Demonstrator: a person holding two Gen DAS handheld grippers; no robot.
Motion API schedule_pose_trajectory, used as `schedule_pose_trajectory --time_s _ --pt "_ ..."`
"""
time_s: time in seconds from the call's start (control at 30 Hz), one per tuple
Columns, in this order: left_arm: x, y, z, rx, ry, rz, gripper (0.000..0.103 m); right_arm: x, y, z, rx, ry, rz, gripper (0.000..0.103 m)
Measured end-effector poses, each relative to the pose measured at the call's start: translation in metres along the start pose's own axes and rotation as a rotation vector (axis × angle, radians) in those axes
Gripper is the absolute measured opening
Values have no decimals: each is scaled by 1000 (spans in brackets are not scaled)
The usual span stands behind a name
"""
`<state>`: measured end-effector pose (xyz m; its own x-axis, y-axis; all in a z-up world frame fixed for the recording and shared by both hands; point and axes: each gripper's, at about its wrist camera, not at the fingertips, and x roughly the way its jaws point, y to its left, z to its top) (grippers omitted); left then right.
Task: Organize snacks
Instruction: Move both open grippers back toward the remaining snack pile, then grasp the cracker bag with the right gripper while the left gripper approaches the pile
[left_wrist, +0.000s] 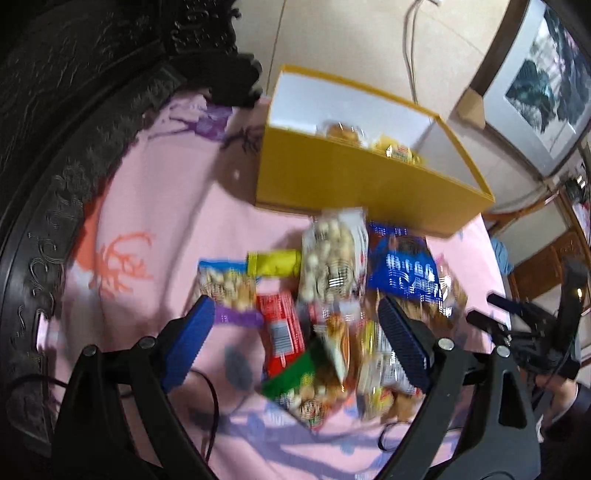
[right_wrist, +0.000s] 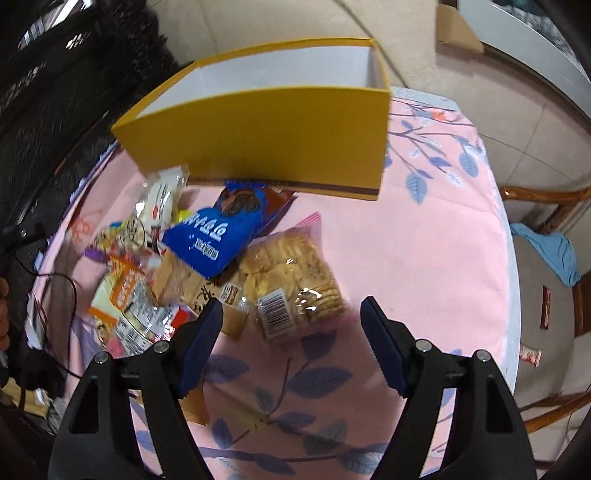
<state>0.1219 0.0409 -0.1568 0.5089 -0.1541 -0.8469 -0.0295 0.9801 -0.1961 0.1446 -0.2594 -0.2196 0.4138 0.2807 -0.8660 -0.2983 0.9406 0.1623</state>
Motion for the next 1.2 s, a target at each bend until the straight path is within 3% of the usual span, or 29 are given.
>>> schedule_pose_trajectory --time_s 0.4,0.8,0.9,1.2 --pt "-8 -10 -24 20 24 0 92 40 16 10 -144 46 -62 77" --pt "-14 9 -33 -32 37 29 92 71 9 18 -203 110 -27 75" --pt "-13 13 -35 -41 43 36 92 66 8 14 -187 97 -45 62" --pt "-2 5 -40 1 68 10 92 36 5 -34 -107 119 -57 60"
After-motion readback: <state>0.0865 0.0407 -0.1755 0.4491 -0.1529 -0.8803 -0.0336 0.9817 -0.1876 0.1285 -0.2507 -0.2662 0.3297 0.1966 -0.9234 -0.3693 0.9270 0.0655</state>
